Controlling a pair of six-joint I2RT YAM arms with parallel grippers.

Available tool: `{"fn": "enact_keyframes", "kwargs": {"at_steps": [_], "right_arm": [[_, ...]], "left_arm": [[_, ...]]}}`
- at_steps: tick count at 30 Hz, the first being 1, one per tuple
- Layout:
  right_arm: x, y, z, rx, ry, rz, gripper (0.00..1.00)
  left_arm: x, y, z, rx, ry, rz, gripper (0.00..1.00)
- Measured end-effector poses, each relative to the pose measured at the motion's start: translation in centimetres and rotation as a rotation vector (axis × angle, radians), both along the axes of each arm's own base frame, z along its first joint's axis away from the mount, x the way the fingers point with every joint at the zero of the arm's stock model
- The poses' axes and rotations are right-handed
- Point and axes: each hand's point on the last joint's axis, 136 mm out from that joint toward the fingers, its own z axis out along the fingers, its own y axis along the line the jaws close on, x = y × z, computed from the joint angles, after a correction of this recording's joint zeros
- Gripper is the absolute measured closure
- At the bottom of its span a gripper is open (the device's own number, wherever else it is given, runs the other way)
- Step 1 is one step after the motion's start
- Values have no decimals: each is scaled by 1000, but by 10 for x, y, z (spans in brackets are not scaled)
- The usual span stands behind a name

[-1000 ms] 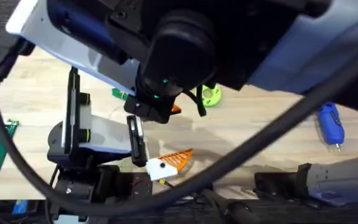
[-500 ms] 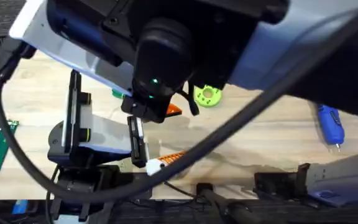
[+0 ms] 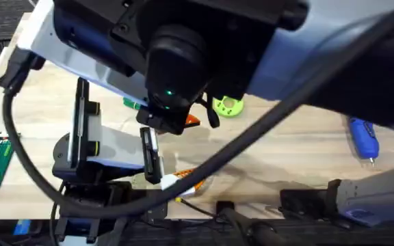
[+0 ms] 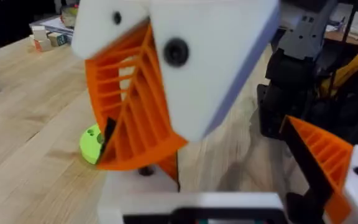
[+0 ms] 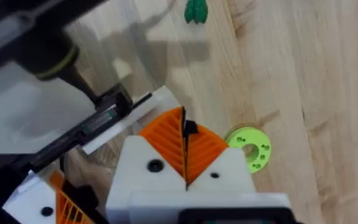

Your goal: Pick up the gripper from the table and insert it into the empty holder that is missing its gripper. Then pick up a screw, insert it into the mounting hole, and use the screwdriver to tighten it. Finally, clean up the table by picking up the vegetable and placing it into the bucket.

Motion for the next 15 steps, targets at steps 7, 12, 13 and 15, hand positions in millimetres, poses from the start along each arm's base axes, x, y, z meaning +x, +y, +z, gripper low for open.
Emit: {"fn": "enact_keyframes", "kwargs": {"at_steps": [7,12,13,15], "right_arm": [[-4,2,-1,10,23,9,994],[-12,2,-3,12,69,25,994],[-13,2,-4,11,73,26,994],[-13,2,-4,11,79,27,994]], "left_arm": [[0,0,0,0,0,-1,7],[0,0,0,1,-3,-1,8],[0,0,0,1,-3,-1,9],[0,0,0,1,-3,-1,8]]}}
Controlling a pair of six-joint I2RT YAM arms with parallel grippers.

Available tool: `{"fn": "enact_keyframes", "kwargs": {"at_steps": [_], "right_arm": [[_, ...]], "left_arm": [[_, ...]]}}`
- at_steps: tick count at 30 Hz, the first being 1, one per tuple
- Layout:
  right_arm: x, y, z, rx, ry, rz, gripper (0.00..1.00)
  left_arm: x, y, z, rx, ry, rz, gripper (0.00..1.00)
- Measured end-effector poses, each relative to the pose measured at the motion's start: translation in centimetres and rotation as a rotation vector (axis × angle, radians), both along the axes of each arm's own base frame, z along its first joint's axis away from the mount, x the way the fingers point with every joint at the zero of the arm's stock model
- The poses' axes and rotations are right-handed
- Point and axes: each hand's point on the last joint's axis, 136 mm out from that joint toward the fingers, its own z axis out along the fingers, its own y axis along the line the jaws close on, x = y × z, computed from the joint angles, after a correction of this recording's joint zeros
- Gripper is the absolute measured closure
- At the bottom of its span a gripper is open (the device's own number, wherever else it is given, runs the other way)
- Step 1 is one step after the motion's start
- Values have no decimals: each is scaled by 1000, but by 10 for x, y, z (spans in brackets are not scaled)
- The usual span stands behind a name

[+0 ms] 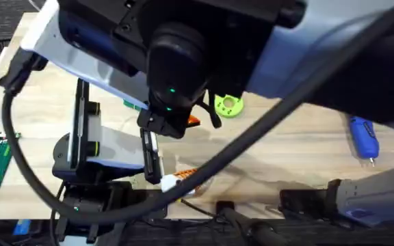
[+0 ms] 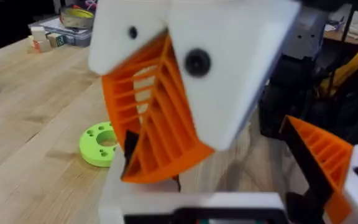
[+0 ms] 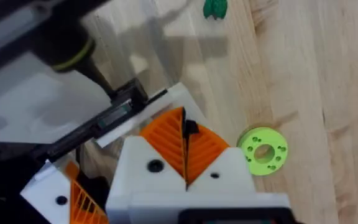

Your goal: Pick up the gripper from the table and insert it into the empty holder that is missing its gripper. Then pick up a screw, insert it into the mounting hole, and use the screwdriver to tighten it. Finally, clean up the table by picking up the vegetable and placing it into the bucket.

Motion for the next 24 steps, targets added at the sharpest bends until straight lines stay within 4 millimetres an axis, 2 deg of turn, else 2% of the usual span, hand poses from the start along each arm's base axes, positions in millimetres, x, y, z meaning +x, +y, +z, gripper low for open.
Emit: {"fn": "enact_keyframes", "kwargs": {"at_steps": [5,6,7,13,15,17,19,21,24], "right_arm": [[-1,0,0,2,4,1,994],[-1,1,0,4,9,0,802],[-2,0,0,2,11,4,694],[4,-3,0,6,21,-30,574],[8,-5,0,9,25,-52,452],[15,-9,2,16,26,-77,261],[23,-15,7,33,26,-107,129],[32,-22,15,60,23,-143,92],[52,-37,31,110,11,-231,87]], "left_arm": [[0,0,0,0,0,0,8],[0,0,0,0,0,0,8],[0,0,0,0,0,1,7],[0,0,0,0,0,2,8],[0,0,0,0,0,2,8],[0,0,0,0,-1,2,8],[0,0,0,0,0,2,8],[0,0,0,0,0,2,8],[0,0,0,0,0,2,8]]}}
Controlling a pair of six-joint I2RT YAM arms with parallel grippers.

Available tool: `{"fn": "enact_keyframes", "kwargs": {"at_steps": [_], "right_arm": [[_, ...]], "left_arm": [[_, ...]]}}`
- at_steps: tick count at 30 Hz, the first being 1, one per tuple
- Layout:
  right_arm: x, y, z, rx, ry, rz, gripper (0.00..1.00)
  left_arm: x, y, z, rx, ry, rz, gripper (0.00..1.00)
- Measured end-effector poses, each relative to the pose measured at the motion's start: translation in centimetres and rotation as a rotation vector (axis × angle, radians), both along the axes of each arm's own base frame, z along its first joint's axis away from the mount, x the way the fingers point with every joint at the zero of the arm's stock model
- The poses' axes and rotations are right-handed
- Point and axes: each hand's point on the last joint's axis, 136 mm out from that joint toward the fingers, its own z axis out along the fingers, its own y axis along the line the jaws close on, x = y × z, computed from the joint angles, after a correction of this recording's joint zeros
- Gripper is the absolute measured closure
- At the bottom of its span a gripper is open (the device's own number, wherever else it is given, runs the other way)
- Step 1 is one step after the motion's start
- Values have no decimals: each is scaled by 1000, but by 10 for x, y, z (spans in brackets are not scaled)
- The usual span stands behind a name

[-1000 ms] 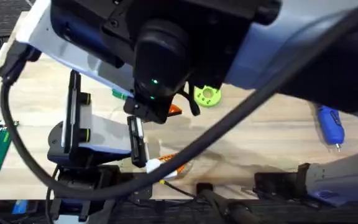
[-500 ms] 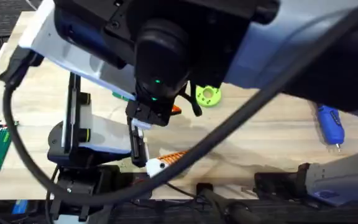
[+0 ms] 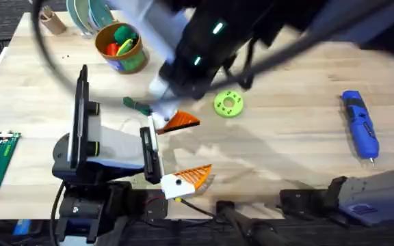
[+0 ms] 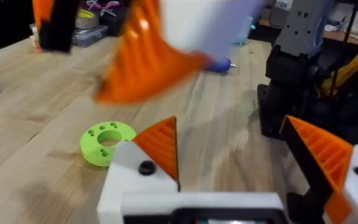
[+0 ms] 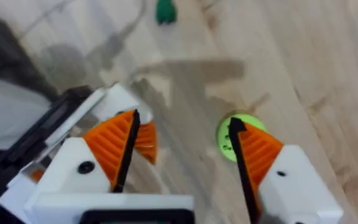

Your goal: Pick up the gripper from the table and insert it into the empty holder that is missing its gripper. Then pick up a screw, insert it into the mounting hole, and use the screwdriver to tighten it. Finally, clean up the table by picking up the vegetable and placing it into the bucket.

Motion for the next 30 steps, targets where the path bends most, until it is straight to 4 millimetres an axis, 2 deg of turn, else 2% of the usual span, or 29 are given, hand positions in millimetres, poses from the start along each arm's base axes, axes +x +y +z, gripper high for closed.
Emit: {"fn": "enact_keyframes", "kwargs": {"at_steps": [4,9,12,13,14,18,19,23,26,30], "right_arm": [[34,-22,12,60,-5,-156,85],[78,-47,16,127,-1,-363,82],[100,-60,16,166,2,-470,82],[104,-62,17,176,2,-492,82],[108,-65,17,185,1,-511,82],[121,-72,21,216,-9,-560,80],[124,-73,21,221,-12,-570,79],[134,-87,22,228,-15,-617,78],[144,-104,21,224,-16,-664,80],[148,-145,16,178,14,-755,80]], "left_arm": [[0,0,0,0,0,0,8],[0,0,0,0,0,0,3],[0,0,0,0,-1,0,120],[0,0,0,0,0,0,179],[0,0,0,0,0,0,282],[0,0,0,0,-1,0,913],[0,0,0,2,-7,1,972],[1,0,0,3,-8,7,996],[2,0,0,3,-9,10,996],[2,0,0,3,-9,10,997]]}}
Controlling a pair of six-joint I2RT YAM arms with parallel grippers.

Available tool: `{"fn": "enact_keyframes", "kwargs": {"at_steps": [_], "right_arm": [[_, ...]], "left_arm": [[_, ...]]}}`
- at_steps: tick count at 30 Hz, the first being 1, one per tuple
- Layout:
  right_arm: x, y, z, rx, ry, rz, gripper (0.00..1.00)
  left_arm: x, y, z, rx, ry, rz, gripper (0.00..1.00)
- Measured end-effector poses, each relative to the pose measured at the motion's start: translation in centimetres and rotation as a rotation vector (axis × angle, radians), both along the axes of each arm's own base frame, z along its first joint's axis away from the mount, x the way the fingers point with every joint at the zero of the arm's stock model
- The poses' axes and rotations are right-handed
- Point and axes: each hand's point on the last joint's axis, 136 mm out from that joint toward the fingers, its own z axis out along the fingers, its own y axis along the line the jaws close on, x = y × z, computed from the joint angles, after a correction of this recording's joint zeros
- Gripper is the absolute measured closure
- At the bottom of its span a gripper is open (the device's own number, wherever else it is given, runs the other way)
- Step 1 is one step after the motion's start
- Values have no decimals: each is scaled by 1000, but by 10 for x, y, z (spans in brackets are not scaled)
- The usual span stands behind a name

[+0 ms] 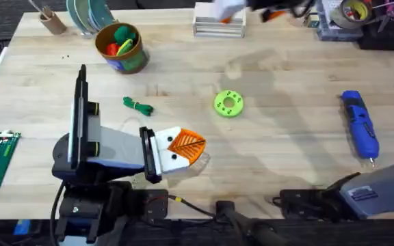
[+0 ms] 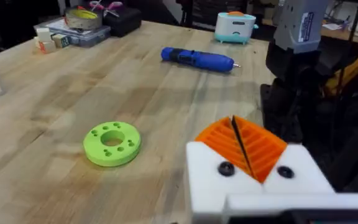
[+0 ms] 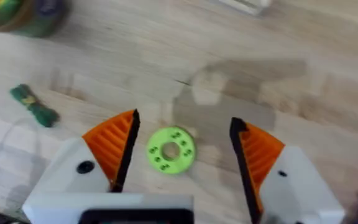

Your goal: Pick up the gripper from the table and insert it into the empty holder that is missing its gripper. Then pick up a screw, insert it into the mounting hole, and use the screwdriver to tighten it. Finally, clean up the table by picking up the vegetable and placing it into the bucket.

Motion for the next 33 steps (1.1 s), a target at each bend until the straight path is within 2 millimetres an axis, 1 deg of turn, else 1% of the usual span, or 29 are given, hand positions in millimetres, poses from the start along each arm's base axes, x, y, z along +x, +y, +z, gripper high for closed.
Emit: {"fn": "enact_keyframes", "kwargs": {"at_steps": [5,9,11,14,18,19,21,22,23,24,28,33], "right_arm": [[-4,-72,-2,-32,68,-155,79],[-15,-124,-16,-42,112,-281,80],[-25,-145,-28,-46,135,-333,79],[-42,-171,-40,-53,156,-387,77],[-66,-208,-50,-62,174,-472,78],[-77,-229,-54,-59,186,-525,110],[-78,-237,-55,-44,187,-541,121],[-77,-240,-55,-38,182,-547,91],[-76,-243,-54,-33,176,-550,32],[-76,-245,-54,-29,172,-557,18],[-76,-254,-57,-17,183,-581,11],[-82,-260,-73,-15,263,-601,12]], "left_arm": [[0,0,0,0,1,0,997],[0,0,0,0,2,0,997],[0,0,0,0,2,0,997],[0,0,0,0,2,0,997],[0,0,0,0,2,0,997],[0,0,0,0,2,0,997],[0,0,0,0,2,0,997],[0,0,0,0,2,0,997],[0,0,0,0,2,0,997],[0,0,0,0,2,0,997],[0,0,0,0,2,0,997],[0,0,0,0,2,0,997]]}}
